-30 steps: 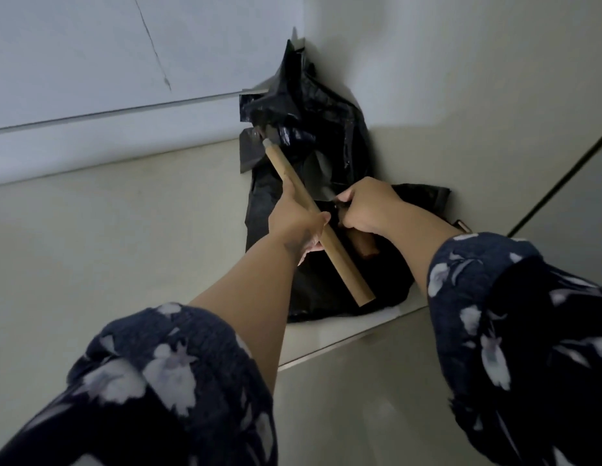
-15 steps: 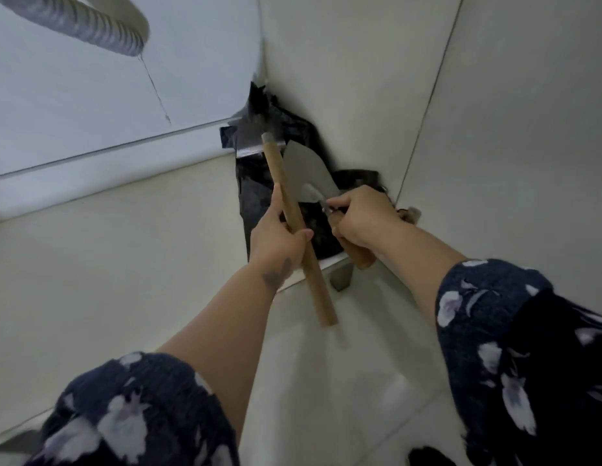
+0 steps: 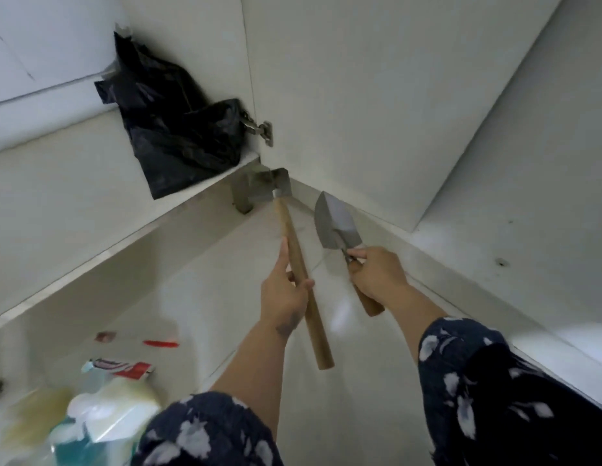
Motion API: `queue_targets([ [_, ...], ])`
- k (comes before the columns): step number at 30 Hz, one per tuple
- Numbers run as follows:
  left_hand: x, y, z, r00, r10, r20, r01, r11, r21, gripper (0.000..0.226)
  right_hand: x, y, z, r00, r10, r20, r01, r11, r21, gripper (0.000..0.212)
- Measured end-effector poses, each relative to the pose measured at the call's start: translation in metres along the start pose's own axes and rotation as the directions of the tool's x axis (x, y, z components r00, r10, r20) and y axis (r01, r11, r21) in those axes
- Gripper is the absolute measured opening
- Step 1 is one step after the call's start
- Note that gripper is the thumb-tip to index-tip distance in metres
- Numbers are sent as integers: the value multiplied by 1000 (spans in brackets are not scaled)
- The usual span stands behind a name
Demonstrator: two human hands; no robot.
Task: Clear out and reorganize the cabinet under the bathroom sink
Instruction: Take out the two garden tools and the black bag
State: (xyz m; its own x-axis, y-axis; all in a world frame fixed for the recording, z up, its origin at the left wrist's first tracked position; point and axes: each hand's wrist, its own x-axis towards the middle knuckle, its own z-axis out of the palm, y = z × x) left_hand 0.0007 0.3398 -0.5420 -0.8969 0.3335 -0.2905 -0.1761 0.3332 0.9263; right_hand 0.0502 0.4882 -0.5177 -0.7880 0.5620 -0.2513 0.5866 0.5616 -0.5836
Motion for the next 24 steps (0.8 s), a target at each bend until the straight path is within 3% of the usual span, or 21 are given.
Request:
queue_targets([
  [6, -65, -63, 91, 986, -89, 139, 89, 996, 4, 84, -58, 122, 15, 976, 219, -7, -219, 976, 17, 31],
  [11, -83, -93, 145, 965, -125, 230, 109, 991, 82, 84, -68, 197, 27, 955, 295, -20, -294, 955, 26, 31],
  [24, -47, -127, 215, 932, -156, 326, 115, 983, 142, 84, -39, 274, 61, 915, 397, -69, -390, 916, 96, 31],
])
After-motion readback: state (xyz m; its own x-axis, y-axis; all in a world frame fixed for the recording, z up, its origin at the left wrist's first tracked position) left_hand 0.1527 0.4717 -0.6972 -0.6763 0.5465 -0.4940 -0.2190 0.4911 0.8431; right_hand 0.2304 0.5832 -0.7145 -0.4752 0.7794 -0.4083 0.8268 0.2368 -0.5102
